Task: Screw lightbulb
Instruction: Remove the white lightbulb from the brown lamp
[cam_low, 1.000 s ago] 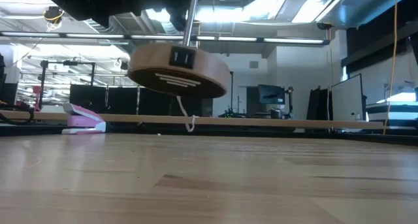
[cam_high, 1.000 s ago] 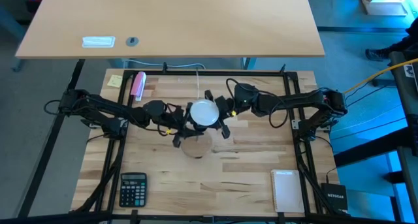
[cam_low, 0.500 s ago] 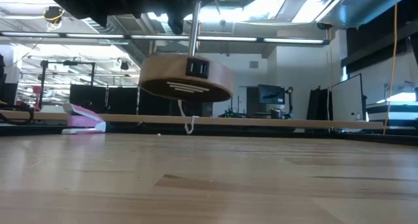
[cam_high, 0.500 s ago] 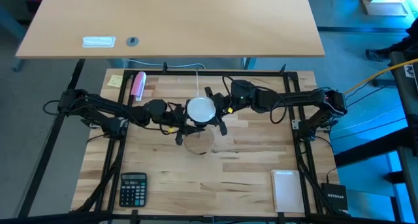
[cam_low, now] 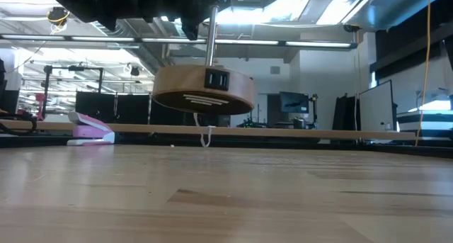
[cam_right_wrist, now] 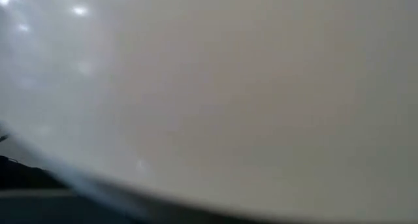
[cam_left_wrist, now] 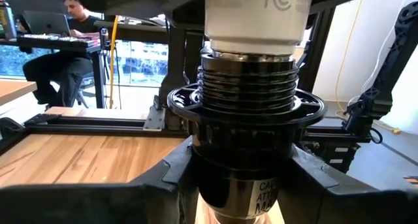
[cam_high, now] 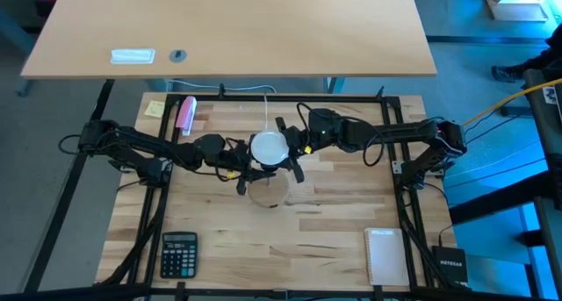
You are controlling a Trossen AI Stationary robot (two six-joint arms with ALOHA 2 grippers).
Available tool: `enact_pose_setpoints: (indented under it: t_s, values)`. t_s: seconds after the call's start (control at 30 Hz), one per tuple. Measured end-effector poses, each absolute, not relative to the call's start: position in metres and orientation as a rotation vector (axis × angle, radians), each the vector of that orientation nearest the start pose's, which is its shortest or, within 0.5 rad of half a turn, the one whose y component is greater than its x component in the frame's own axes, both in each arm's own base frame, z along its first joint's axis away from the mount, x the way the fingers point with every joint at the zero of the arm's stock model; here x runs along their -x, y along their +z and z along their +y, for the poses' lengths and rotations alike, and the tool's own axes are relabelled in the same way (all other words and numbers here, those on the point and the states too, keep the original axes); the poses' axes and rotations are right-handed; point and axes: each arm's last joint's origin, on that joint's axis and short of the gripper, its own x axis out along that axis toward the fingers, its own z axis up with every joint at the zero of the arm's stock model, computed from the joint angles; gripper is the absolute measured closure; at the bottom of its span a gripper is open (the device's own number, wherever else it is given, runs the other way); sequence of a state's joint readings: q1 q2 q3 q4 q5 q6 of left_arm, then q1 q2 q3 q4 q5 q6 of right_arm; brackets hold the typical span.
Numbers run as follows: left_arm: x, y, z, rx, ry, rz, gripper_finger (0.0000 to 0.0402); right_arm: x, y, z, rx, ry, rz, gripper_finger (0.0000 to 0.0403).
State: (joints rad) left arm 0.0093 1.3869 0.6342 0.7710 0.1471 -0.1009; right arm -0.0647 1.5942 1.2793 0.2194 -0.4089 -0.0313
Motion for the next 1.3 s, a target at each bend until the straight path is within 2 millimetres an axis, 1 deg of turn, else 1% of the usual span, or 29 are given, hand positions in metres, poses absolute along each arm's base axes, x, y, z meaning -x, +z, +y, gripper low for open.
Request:
enact_pose_setpoints:
  t_s: [0.2, 0.5, 0.7, 0.8, 0.9, 1.3]
  values:
    - [-0.288, 0.241, -0.002, 0.103, -0.138, -0.012, 0.0259, -0.372, 0.339, -0.014, 0.011, 0.312, 0.091, 0.0192]
    - [-0.288, 0.242, -0.002, 0.100, -0.139, -0.017, 0.0261, -0.373, 0.338, -0.015, 0.012, 0.271, 0.100, 0.0157]
    - [-0.288, 0.242, -0.002, 0.100, -0.139, -0.018, 0.0258, -0.373, 0.336, -0.015, 0.009, 0.258, 0.120, 0.0106]
    - [-0.288, 0.241, -0.002, 0.101, -0.140, -0.016, 0.0261, -0.371, 0.335, -0.015, 0.006, 0.258, 0.144, 0.0088]
    - [-0.288, 0.242, -0.002, 0.101, -0.140, -0.024, 0.0259, -0.368, 0.337, -0.015, 0.016, 0.258, 0.159, 0.0082]
    - [-0.288, 0.243, -0.002, 0.102, -0.140, -0.036, 0.0258, -0.347, 0.350, -0.016, 0.048, 0.197, 0.218, 0.0086]
